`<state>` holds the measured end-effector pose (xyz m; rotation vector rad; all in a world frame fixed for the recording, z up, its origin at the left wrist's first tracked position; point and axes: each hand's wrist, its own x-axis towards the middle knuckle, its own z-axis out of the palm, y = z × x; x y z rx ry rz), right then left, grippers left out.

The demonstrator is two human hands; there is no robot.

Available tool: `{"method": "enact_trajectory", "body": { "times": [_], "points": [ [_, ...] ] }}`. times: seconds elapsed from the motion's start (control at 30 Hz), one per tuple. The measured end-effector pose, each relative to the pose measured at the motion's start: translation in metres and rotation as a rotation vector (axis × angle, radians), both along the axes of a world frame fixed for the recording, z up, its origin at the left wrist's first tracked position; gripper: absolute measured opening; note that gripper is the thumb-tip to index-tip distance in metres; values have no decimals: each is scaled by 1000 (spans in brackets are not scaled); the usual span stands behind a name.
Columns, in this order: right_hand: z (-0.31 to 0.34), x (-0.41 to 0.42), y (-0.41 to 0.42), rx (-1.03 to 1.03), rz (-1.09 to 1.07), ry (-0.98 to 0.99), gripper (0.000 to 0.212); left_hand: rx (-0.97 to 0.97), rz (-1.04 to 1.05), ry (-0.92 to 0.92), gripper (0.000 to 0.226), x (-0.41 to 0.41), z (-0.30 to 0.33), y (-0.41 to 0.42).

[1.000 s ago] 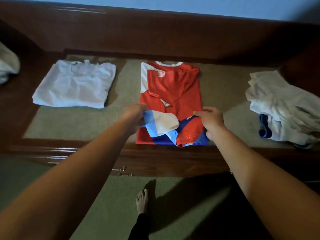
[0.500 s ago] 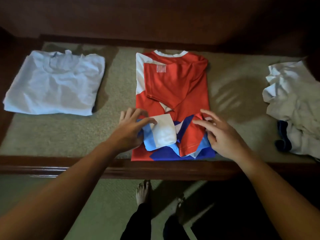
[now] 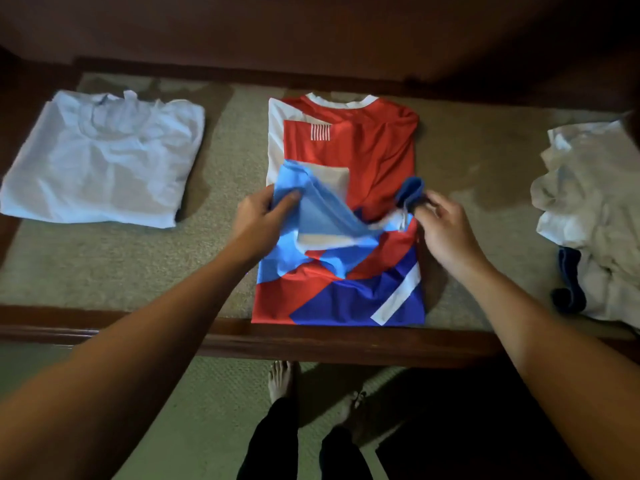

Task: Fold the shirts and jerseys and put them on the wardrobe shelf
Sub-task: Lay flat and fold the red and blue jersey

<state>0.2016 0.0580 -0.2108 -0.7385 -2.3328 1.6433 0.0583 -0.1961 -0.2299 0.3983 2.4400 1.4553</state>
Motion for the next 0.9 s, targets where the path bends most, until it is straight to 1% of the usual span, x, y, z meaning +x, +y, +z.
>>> {"method": "enact_trajectory", "body": {
  "times": [0.03,0.1,0.17,0.23,0.37,0.43,0.5,0.53,0.6,0.63,0.77,0.8,0.9],
  "points": [
    [-3,-11,4,3,-67,-48,14,-24,33,-28,36,-8,-1,4],
    [-12,-27,12,104,-141,-167,21,-141,77,-68,32,-21,-3,10],
    [-20,-33,16,191,-191,-269,35,-231,115,-61,30,-25,-5,14],
    [-23,-33,16,255,-203,-309,51,-257,182,-4,30,-22,0,15],
    [-31,-24,15,338,-175,-350,42,-293,225,65,31,-7,3,6],
    [-30,-18,14,259,-189,-308,39,-285,254,42,31,-2,2,3],
    [-29,-13,13,203,-184,-281,41,-252,259,-3,29,0,-1,1],
    [-29,-11,13,190,-191,-278,37,-240,252,-25,28,-1,-2,1],
    [-31,-10,14,167,-240,-264,21,-214,252,-54,27,-2,-3,0],
    [-30,-8,14,157,-260,-260,21,-194,264,-67,27,-2,-3,0],
    [-21,11,3,132,-266,-361,44,-165,308,-57,39,7,1,-6],
    [-21,19,0,120,-267,-397,47,-168,314,-51,41,12,2,-9],
    [-23,39,-6,19,-251,-456,42,-198,344,-54,37,32,1,-24]
  ]
}}
